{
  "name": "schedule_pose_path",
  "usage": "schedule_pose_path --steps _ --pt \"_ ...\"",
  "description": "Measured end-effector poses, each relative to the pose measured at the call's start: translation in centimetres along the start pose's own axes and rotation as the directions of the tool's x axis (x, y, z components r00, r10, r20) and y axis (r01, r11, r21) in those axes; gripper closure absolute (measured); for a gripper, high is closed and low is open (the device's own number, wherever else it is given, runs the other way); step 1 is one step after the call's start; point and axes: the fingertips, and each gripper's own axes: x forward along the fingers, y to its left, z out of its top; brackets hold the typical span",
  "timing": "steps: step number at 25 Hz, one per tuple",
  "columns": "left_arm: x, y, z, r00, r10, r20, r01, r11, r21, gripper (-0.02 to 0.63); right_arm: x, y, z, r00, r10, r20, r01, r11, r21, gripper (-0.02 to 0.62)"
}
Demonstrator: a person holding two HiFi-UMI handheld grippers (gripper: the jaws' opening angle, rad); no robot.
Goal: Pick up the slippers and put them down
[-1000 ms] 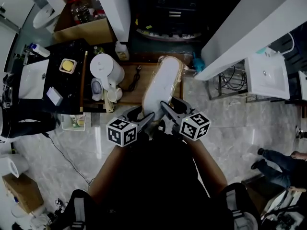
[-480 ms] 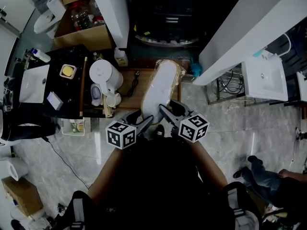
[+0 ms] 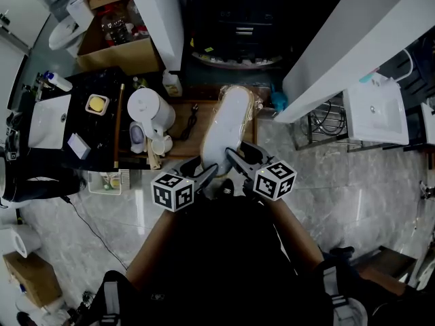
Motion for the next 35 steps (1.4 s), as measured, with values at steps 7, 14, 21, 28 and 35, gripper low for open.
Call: schedule_pose_path --steps 7,14,21,28,35 --pt "0.0 0.3 0.2 1.000 -0.002 -0.007 0.002 1.000 0.003 0.353 0.3 -0.1 0.1 1.000 -0.006 0.002 0.006 1.000 0.005 0.397" --pt "0.1 0.9 0.2 1.000 -0.006 -0.021 0.006 1.000 0.000 0.353 0.8 -0.2 -0.1 1.000 -0.013 -0.005 0.014 1.000 0.015 0.397" --pt "0.0 1.7 -0.6 0.998 -0.012 -0.054 0.011 1.000 -0.024 0.353 1.4 -0.3 -1.2 0.999 -0.024 -0.027 0.026 0.999 0.039 0.397" --pt "1.0 3.0 -1.4 0.995 -0.014 -0.097 0.008 0.998 -0.057 0.353 2.5 -1.7 -2.5 0.997 -0.034 -0.066 0.039 0.997 0.073 0.397" --pt "2.6 5.7 -3.1 0.988 -0.002 -0.157 -0.013 0.996 -0.091 0.353 4.7 -3.8 -4.9 0.991 -0.031 -0.128 0.046 0.992 0.116 0.397"
